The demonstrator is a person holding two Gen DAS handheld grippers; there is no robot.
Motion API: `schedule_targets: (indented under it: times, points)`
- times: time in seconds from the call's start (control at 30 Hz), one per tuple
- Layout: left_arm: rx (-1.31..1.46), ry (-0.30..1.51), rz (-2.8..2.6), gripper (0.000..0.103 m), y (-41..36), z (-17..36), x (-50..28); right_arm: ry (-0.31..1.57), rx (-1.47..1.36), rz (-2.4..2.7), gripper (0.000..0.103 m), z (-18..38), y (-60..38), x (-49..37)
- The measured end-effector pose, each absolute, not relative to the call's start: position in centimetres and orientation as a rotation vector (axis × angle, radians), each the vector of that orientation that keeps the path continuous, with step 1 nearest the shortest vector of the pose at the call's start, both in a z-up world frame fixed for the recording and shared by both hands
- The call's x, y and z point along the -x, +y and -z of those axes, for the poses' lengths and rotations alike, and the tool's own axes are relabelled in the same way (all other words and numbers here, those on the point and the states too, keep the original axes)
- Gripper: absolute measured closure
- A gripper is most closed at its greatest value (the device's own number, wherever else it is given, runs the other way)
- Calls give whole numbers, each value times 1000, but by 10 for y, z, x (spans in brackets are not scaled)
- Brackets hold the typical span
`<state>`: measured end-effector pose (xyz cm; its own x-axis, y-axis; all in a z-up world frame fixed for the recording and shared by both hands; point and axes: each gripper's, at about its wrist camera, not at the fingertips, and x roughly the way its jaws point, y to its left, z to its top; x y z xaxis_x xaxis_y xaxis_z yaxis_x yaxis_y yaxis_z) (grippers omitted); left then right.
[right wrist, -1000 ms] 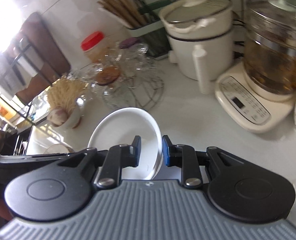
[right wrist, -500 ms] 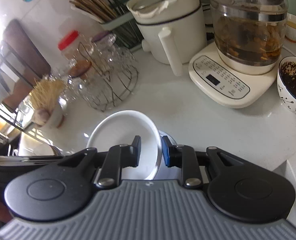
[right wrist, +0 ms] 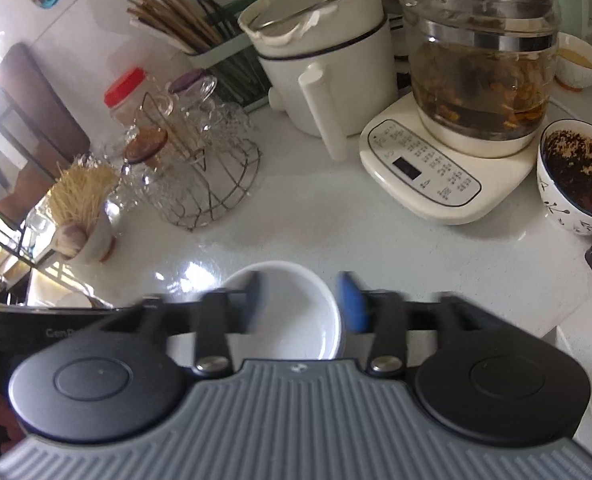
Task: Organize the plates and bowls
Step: 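Carry the tilted ceramic bowl with the left gripper toward the plate stack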
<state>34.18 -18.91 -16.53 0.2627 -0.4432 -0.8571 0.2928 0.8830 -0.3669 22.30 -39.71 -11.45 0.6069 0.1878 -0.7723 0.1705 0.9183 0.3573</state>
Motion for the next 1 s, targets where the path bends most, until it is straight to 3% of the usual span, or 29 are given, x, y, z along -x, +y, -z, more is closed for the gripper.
schedule_targets:
  times: [0.1,0.2,0.87,1.0]
  points:
    - [155,1211,511,40,-192,167,-345,954,-436,4,42,121,-400,-225]
    - [141,1218,515,38,-198,171,-348,996,-481,21,42,134,-405,-229]
    - [120,1295,508,39,-211,205,-355,1101,-650,1,42,190,-409,-235]
    - [149,1318,510,40,-211,213,-358,1113,-670,-4,53,194,-410,-234]
